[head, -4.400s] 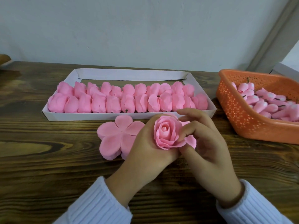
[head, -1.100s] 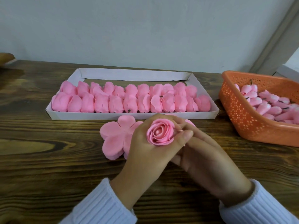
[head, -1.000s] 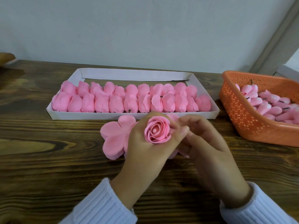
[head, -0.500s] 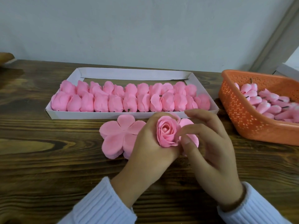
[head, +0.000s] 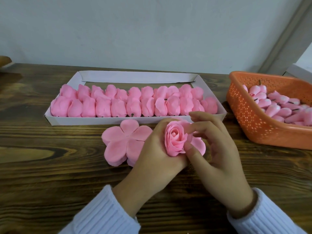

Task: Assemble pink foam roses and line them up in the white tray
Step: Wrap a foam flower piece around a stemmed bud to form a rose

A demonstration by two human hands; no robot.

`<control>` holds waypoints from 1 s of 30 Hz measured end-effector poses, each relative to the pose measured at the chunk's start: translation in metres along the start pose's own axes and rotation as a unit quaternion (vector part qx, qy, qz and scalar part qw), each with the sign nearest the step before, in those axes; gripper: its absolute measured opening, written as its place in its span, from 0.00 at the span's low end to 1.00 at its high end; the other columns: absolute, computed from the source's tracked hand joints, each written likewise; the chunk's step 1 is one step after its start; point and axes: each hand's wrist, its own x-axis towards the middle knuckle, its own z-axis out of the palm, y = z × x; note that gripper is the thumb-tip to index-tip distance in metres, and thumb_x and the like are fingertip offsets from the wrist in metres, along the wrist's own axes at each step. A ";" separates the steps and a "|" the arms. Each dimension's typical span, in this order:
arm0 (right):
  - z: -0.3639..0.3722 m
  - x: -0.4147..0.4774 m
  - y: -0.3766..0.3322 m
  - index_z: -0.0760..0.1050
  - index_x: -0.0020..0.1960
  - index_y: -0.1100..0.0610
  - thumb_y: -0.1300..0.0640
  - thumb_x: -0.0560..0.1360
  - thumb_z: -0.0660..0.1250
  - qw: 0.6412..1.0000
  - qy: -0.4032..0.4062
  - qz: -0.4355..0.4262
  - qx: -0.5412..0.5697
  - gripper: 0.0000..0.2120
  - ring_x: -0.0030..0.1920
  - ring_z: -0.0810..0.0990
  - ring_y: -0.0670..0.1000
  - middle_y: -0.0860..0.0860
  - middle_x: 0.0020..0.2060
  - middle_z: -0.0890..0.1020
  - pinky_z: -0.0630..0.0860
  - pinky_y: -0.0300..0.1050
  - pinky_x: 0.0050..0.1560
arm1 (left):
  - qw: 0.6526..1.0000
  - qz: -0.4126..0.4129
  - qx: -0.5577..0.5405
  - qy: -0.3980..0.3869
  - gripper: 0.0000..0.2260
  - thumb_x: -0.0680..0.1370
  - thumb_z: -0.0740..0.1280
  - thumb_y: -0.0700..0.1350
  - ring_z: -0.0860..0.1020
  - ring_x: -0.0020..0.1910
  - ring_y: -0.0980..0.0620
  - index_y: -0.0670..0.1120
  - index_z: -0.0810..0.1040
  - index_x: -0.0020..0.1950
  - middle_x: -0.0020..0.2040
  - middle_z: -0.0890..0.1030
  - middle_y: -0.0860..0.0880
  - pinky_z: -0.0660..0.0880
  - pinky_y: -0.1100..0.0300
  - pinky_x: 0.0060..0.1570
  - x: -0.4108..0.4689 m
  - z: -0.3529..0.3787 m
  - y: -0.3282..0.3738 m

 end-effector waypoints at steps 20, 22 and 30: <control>0.000 0.000 0.005 0.76 0.43 0.55 0.58 0.71 0.64 0.998 0.033 -0.014 0.047 0.03 0.57 0.78 0.51 0.51 0.52 0.78 0.76 0.53 0.54 | 1.000 0.015 0.008 0.005 0.15 0.65 0.76 0.42 0.82 0.41 0.58 0.49 0.78 0.49 0.42 0.83 0.54 0.77 0.66 0.39 0.000 -0.005 -0.001; 0.000 0.000 0.005 0.76 0.42 0.56 0.58 0.71 0.64 0.998 0.038 -0.008 0.056 0.04 0.55 0.78 0.53 0.50 0.50 0.79 0.77 0.58 0.48 | 1.000 0.014 0.009 0.014 0.14 0.65 0.76 0.43 0.81 0.40 0.58 0.50 0.79 0.47 0.41 0.83 0.53 0.77 0.66 0.38 0.000 -0.006 0.000; -0.001 -0.002 0.005 0.76 0.44 0.54 0.59 0.71 0.64 0.995 0.047 0.007 0.089 0.03 0.44 0.80 0.53 0.48 0.41 0.80 0.76 0.59 0.41 | 0.998 0.032 0.016 -0.046 0.10 0.68 0.76 0.34 0.76 0.31 0.63 0.44 0.76 0.40 0.31 0.79 0.56 0.72 0.71 0.34 0.000 -0.006 0.007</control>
